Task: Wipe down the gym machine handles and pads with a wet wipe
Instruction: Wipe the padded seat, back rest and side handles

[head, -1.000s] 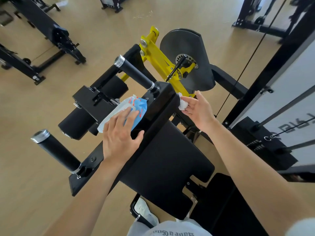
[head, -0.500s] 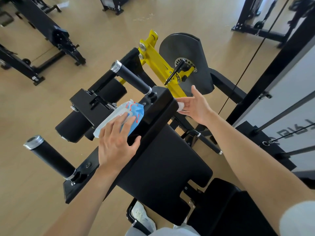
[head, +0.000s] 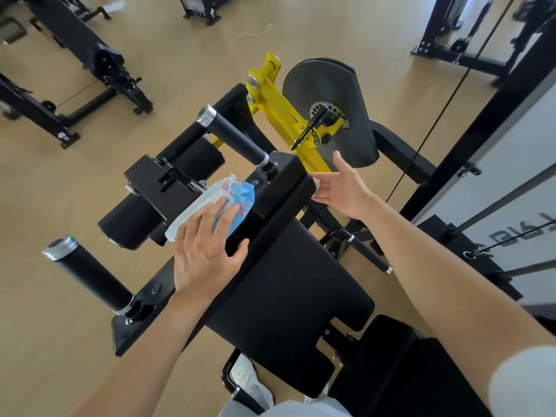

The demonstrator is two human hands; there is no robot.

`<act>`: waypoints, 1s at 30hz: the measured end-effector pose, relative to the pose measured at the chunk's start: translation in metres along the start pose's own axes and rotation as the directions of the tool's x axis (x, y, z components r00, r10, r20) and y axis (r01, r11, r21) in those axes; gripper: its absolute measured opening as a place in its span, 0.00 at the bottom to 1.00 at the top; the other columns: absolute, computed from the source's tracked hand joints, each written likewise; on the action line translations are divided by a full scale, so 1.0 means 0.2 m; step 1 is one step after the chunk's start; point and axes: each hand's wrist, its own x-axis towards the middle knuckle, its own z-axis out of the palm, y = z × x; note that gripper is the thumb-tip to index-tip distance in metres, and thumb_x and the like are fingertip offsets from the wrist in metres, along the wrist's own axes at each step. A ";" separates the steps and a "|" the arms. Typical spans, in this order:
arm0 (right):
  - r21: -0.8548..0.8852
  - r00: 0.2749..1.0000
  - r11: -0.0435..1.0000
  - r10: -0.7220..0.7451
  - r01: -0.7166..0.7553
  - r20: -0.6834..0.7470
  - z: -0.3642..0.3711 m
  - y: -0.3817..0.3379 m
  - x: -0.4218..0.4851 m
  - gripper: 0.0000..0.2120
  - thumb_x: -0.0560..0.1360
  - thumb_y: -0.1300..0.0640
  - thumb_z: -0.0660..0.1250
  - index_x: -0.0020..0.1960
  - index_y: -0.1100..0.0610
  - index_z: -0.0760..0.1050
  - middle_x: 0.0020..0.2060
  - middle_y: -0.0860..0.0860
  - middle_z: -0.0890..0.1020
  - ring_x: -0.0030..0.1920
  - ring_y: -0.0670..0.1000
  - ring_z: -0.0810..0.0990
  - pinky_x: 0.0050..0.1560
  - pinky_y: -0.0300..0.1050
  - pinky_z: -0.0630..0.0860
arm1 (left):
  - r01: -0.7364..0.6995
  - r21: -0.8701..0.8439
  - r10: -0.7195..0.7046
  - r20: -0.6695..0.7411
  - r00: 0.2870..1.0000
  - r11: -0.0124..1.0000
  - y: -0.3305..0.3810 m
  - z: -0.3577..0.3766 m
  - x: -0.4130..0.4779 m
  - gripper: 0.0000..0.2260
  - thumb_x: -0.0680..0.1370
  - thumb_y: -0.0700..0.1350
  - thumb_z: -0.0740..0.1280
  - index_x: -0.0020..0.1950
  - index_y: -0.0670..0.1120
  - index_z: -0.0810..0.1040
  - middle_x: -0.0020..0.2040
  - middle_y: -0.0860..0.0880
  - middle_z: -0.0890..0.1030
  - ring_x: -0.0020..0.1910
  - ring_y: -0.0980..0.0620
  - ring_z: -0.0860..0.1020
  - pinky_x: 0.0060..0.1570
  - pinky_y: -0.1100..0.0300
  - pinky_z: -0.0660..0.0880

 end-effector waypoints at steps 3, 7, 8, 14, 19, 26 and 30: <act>0.053 0.998 0.997 -0.059 0.059 0.001 -0.03 -0.02 -0.08 0.43 0.81 0.30 0.41 0.67 0.63 0.77 0.67 0.59 0.80 0.69 0.59 0.77 0.76 0.57 0.65 | 0.007 -0.004 -0.008 -0.013 1.000 1.000 0.01 0.00 0.00 0.29 0.74 0.52 0.75 0.73 0.48 0.74 0.71 0.47 0.75 0.67 0.43 0.74 0.61 0.45 0.74; 0.048 0.991 0.990 -0.133 0.132 0.007 0.04 -0.07 -0.07 0.42 0.82 0.32 0.40 0.67 0.62 0.78 0.71 0.58 0.76 0.72 0.58 0.74 0.77 0.56 0.63 | 0.001 0.009 0.000 -0.018 1.000 1.000 0.01 -0.01 0.00 0.29 0.74 0.53 0.75 0.73 0.48 0.74 0.71 0.47 0.75 0.67 0.44 0.74 0.61 0.46 0.74; 0.027 0.991 0.991 -0.133 0.133 0.009 0.07 -0.07 -0.06 0.41 0.82 0.32 0.40 0.68 0.61 0.77 0.71 0.57 0.77 0.72 0.57 0.74 0.77 0.56 0.62 | -0.001 0.011 0.002 -0.019 1.000 1.000 0.01 -0.01 0.00 0.29 0.74 0.53 0.75 0.73 0.48 0.74 0.71 0.47 0.75 0.67 0.44 0.74 0.61 0.47 0.73; -0.009 0.993 0.996 -0.088 0.088 -0.076 0.07 0.06 -0.04 0.40 0.82 0.31 0.42 0.72 0.60 0.73 0.68 0.55 0.79 0.71 0.58 0.75 0.78 0.58 0.61 | -0.005 0.005 0.005 -0.029 1.000 1.000 0.00 0.00 0.00 0.28 0.74 0.52 0.74 0.72 0.49 0.74 0.71 0.47 0.76 0.66 0.44 0.75 0.60 0.46 0.75; 0.118 0.965 0.973 -0.170 0.196 -0.199 0.14 0.15 -0.19 0.34 0.83 0.35 0.46 0.73 0.57 0.72 0.78 0.54 0.67 0.77 0.55 0.65 0.78 0.50 0.59 | -0.001 0.017 0.001 -0.007 1.000 1.000 0.01 -0.01 0.00 0.28 0.74 0.53 0.74 0.73 0.49 0.73 0.71 0.47 0.75 0.67 0.43 0.75 0.60 0.46 0.75; -0.094 0.895 0.949 -0.315 0.301 -0.317 0.50 0.30 -0.34 0.28 0.85 0.42 0.53 0.82 0.51 0.56 0.81 0.45 0.57 0.80 0.48 0.55 0.78 0.50 0.48 | 0.002 -0.027 -0.002 0.001 1.000 1.000 0.01 -0.02 -0.01 0.31 0.74 0.52 0.75 0.75 0.50 0.71 0.73 0.46 0.74 0.70 0.44 0.73 0.63 0.45 0.74; -0.105 0.862 0.932 -0.362 0.348 -0.356 0.60 0.48 -0.35 0.22 0.87 0.56 0.55 0.80 0.48 0.61 0.81 0.47 0.60 0.80 0.47 0.57 0.81 0.51 0.51 | 0.014 -0.110 -0.017 -0.024 1.000 0.994 -0.01 -0.01 -0.02 0.31 0.73 0.48 0.77 0.75 0.49 0.73 0.73 0.46 0.75 0.72 0.45 0.72 0.67 0.46 0.72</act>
